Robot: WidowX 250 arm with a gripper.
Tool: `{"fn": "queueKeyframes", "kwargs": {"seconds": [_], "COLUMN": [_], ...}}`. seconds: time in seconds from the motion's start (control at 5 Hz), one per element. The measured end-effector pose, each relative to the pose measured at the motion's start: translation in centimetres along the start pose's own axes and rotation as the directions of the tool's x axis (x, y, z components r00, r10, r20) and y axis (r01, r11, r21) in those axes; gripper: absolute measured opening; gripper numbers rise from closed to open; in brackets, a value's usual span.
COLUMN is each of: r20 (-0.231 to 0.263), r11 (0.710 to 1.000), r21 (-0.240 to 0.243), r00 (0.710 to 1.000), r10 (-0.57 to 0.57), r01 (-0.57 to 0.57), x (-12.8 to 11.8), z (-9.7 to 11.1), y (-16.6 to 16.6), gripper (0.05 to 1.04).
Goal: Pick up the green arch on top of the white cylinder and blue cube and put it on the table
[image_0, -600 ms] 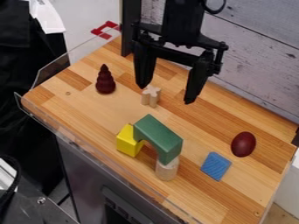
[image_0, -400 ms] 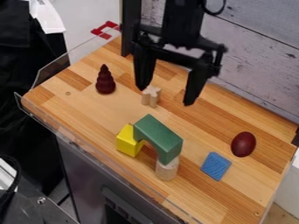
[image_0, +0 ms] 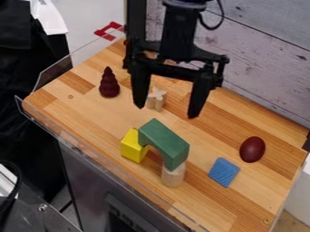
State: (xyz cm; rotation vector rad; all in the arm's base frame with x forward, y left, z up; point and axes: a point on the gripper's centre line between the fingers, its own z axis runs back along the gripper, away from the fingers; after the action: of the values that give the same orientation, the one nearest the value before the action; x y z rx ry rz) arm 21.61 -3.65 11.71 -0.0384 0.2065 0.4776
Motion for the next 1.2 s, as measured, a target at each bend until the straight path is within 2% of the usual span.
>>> {"fn": "queueKeyframes", "kwargs": {"seconds": [0.2,0.4,0.6,0.8,1.0,1.2], "r20": [0.057,0.086,0.079,0.068,0.046,0.035], "r11": [0.985,0.936,0.849,0.744,0.689,0.665], "r21": [-0.02,-0.039,-0.076,-0.111,-0.145,-0.164], "r00": [0.984,0.932,0.846,0.741,0.69,0.669], "r10": [0.169,0.352,0.528,0.668,0.722,0.742], "r01": [-0.169,-0.35,-0.523,-0.659,-0.71,-0.729], "x": [-0.3,-0.2,0.4,0.4,0.3,0.3], "z": [-0.1,-0.6,-1.1,-1.7,-2.7,-3.0], "y": [0.3,0.2,-0.4,-0.9,-1.1,-0.8], "gripper": [0.999,0.999,0.999,0.999,0.999,0.999]}}
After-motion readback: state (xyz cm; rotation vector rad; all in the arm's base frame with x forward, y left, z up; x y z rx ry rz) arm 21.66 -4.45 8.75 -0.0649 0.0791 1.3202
